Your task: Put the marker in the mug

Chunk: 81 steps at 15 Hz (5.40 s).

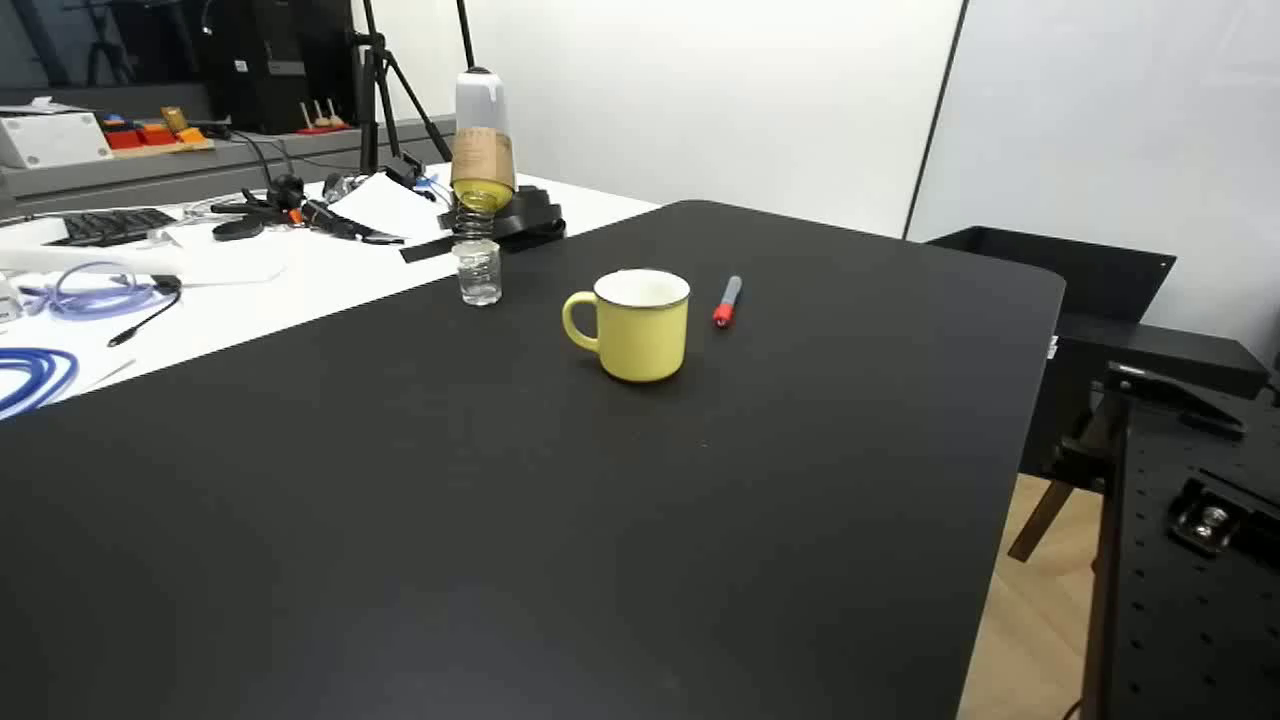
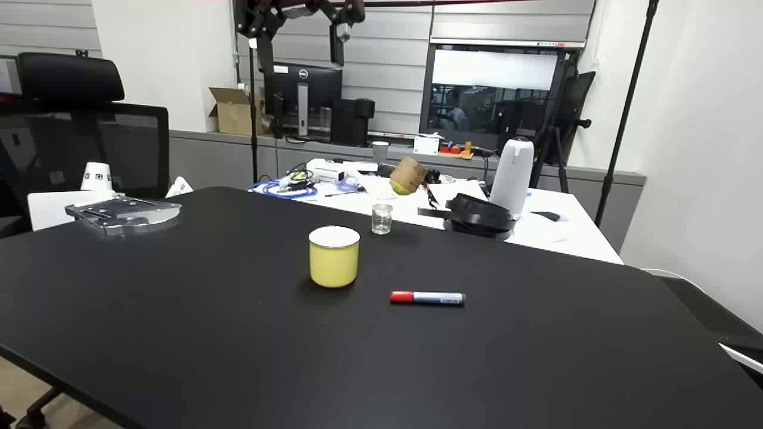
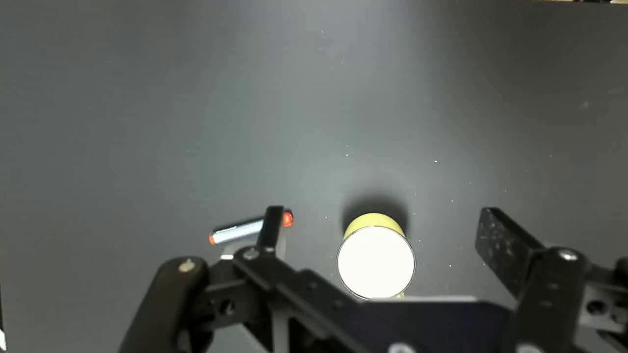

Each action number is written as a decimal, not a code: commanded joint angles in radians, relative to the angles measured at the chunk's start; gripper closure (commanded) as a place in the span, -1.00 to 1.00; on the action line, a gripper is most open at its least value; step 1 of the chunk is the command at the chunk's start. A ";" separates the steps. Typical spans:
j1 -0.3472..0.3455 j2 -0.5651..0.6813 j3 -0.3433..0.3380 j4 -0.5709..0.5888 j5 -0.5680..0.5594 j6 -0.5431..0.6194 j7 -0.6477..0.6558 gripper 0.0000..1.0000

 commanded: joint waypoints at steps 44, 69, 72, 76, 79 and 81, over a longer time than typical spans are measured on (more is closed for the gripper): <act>-0.096 0.663 -0.231 0.197 0.166 0.519 0.701 -1.00; -0.092 0.941 -0.202 0.362 0.401 0.590 0.717 -1.00; -0.092 0.945 -0.204 0.353 0.402 0.589 0.721 -1.00; -0.082 0.945 -0.214 0.344 0.399 0.607 0.739 -0.19; -0.082 0.938 -0.218 0.337 0.402 0.623 0.744 0.22; -0.083 0.931 -0.219 0.331 0.405 0.636 0.745 0.50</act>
